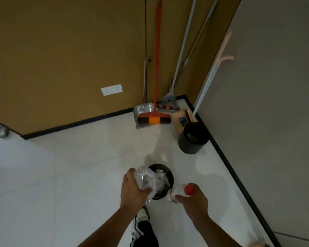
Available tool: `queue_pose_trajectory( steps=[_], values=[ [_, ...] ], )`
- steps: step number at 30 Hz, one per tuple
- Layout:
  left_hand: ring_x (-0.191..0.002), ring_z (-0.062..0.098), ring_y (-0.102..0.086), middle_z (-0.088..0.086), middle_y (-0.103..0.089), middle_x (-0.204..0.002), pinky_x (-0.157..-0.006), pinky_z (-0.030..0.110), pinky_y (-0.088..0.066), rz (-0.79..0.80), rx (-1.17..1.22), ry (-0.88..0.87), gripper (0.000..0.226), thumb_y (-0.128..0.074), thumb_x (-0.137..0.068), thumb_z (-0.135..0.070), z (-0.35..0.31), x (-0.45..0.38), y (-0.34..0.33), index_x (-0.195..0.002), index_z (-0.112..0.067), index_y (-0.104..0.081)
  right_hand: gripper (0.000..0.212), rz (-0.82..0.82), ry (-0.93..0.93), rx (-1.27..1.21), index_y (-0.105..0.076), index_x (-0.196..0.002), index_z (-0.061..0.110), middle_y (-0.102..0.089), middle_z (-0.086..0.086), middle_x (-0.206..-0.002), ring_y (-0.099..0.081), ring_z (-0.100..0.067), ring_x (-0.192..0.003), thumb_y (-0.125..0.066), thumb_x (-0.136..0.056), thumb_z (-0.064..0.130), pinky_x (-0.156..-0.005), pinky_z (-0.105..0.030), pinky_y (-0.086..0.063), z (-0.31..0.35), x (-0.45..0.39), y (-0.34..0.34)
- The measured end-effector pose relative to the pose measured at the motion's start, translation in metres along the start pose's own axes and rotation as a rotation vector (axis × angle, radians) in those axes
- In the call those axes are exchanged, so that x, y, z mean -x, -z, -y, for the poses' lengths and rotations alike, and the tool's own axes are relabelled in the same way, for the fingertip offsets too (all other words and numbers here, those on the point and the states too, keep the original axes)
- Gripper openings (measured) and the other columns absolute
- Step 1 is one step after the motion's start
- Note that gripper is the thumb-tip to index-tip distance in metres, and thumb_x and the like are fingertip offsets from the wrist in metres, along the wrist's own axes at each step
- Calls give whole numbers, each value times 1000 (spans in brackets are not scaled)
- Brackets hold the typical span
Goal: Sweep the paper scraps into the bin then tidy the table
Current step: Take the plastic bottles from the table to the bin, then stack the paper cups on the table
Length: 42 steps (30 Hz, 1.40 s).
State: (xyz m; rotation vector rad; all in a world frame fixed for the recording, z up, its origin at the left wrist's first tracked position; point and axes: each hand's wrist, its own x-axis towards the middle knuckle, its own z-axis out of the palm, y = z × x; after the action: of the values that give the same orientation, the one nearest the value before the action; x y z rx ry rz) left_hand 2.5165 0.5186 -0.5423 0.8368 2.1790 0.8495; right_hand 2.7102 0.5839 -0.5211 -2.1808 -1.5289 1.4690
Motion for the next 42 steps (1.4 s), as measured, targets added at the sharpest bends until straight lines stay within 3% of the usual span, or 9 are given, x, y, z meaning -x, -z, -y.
queue_pose_trajectory(
  steps=[6,10,13,16,21,26,31,37,42],
  values=[
    [-89,11,-56,-9,-51,-104,-65,25,-49,49,7,90,67,-83,-58,-39,24,-91,-28,-111,-30,-41,52,-19,-93,74,-63,-116,16,-70,0,-102,-66,-20,-95,-85,-70,30,-87,-33,-54,35,-82,-41],
    [-87,5,-57,-17,-49,-103,-58,14,-42,154,0,101,74,-80,-57,-46,35,-131,-50,-114,-37,-35,72,-25,-121,128,-52,-136,17,-67,-6,-119,-63,-24,-110,-84,-74,34,-92,-32,-49,44,-117,-61],
    [-104,10,-57,-16,-50,-121,-75,20,-49,219,-29,124,90,-84,-56,-51,44,-146,-60,-127,-38,-30,85,-10,-182,143,-38,-149,17,-57,-13,-136,-55,-29,-124,-82,-77,32,-95,-34,-45,45,-135,-66],
    [-133,21,-40,0,-34,-150,-98,31,-40,250,-115,191,110,-82,-62,-53,51,-149,-64,-148,-23,-20,83,32,-203,173,-38,-149,16,-54,-15,-140,-52,-30,-127,-80,-79,31,-96,-33,-44,42,-146,-63],
    [-135,22,-38,2,-37,-149,-103,37,-39,223,-193,199,94,-79,-70,-48,42,-146,-65,-146,-22,-30,77,124,-158,250,-43,-146,18,-55,-12,-140,-52,-27,-128,-78,-80,33,-97,-32,-43,46,-150,-44],
    [-133,22,-39,0,-41,-147,-103,39,-39,58,-160,224,82,-75,-75,-46,10,-125,-62,-144,-25,-35,72,285,32,361,-46,-143,18,-58,-9,-135,-54,-25,-124,-77,-80,36,-95,-31,-43,61,-151,-24],
    [-131,25,-40,2,-43,-144,-104,40,-39,-179,-121,278,79,-73,-75,-46,-17,-76,-51,-142,-24,-37,38,484,294,416,-60,-110,29,-68,5,-107,-63,-13,-91,-79,-77,29,-74,-24,-47,88,-143,-6],
    [-134,23,-36,0,-39,-146,-107,39,-38,-414,-108,363,80,-74,-77,-45,-39,10,-16,-144,-25,-35,69,639,498,522,-46,-143,24,-54,-3,-140,-53,-24,-125,-77,-82,31,-101,-36,-46,116,-96,-15],
    [-135,19,-32,-4,-35,-149,-106,33,-35,-636,-236,400,78,-69,-79,-46,-37,128,54,-145,-24,-32,71,853,781,610,-47,-141,29,-53,-5,-141,-56,-22,-120,-79,-78,36,-96,-34,-49,120,19,-48]
  ],
)
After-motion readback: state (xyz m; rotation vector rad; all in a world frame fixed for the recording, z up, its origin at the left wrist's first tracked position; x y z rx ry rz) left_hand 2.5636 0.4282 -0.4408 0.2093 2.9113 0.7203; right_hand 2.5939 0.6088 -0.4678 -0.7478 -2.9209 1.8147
